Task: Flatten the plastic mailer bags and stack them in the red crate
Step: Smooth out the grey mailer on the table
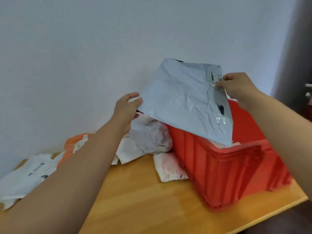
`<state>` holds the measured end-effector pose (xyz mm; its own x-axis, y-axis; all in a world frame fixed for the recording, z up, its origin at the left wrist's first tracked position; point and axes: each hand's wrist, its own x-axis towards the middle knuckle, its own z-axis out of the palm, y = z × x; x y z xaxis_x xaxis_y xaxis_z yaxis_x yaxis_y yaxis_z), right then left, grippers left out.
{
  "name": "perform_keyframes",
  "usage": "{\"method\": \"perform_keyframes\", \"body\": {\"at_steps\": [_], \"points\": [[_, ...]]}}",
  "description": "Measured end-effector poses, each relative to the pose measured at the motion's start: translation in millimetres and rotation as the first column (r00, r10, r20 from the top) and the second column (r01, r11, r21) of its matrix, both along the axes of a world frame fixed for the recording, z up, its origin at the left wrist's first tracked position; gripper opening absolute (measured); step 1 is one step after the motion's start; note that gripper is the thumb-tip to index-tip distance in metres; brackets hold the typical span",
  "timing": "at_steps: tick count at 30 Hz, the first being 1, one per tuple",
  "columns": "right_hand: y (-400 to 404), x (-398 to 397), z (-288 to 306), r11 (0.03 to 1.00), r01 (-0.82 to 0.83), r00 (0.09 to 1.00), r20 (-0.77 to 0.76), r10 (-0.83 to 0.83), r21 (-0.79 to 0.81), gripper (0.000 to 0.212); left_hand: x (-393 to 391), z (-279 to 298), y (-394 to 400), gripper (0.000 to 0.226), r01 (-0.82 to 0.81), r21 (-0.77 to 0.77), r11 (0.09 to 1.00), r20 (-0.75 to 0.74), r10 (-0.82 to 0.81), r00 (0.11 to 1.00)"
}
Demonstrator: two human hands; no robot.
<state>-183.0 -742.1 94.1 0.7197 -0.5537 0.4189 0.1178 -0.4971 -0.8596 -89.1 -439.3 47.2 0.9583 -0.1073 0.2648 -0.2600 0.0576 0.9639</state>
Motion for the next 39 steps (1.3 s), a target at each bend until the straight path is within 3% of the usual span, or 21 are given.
{"method": "perform_keyframes", "body": {"at_steps": [2, 7, 11, 17, 21, 28, 31, 33, 36, 39], "points": [[-23.4, 5.9, 3.5, 0.995, 0.087, 0.996, -0.016, -0.088, -0.053, 0.003, 3.3, 5.4, -23.0, 0.027, -0.011, 0.093, 0.996, 0.080, 0.004, 0.997], [-63.4, 20.2, 1.2, 0.957, 0.282, 0.959, 0.004, -0.282, -0.072, 0.021, 6.8, 9.6, -76.6, 0.025, -0.039, 0.169, 0.985, 0.159, 0.012, 0.987], [-81.5, 25.7, -8.5, 0.918, 0.368, 0.922, -0.071, -0.381, -0.148, 0.022, 9.5, -0.6, -108.3, 0.021, 0.075, 0.277, 0.958, 0.168, -0.125, 0.978], [-101.5, 28.7, -27.5, 0.877, 0.395, 0.876, -0.174, -0.449, -0.275, 0.009, 0.7, -14.5, -135.8, 0.017, 0.197, 0.484, 0.853, 0.209, -0.331, 0.920], [-107.4, 30.6, -34.4, 0.856, 0.388, 0.868, -0.175, -0.464, -0.341, 0.018, -3.9, -14.9, -138.0, 0.018, 0.184, 0.536, 0.824, 0.219, -0.346, 0.912], [-111.7, 27.6, -36.1, 0.806, 0.379, 0.851, -0.171, -0.496, -0.455, 0.016, -13.1, -20.6, -138.7, 0.027, 0.216, 0.630, 0.746, 0.221, -0.439, 0.871], [-111.8, 29.2, -34.6, 0.787, 0.356, 0.838, -0.201, -0.508, -0.503, 0.011, -12.6, -21.1, -140.0, 0.033, 0.150, 0.694, 0.704, 0.237, -0.421, 0.876], [-111.5, 32.8, -34.2, 0.793, 0.343, 0.833, -0.228, -0.505, -0.503, 0.010, -10.5, -21.3, -141.7, 0.032, 0.115, 0.732, 0.672, 0.234, -0.406, 0.883], [-115.5, 43.6, -37.3, 0.834, 0.334, 0.819, -0.303, -0.488, -0.439, 0.020, -0.3, -22.4, -146.2, 0.055, 0.155, 0.690, 0.707, 0.194, -0.387, 0.902], [-120.3, 59.6, -45.6, 0.889, 0.311, 0.812, -0.392, -0.432, -0.336, 0.020, 9.3, -22.7, -151.4, 0.060, 0.194, 0.685, 0.702, 0.128, -0.379, 0.916]]}}
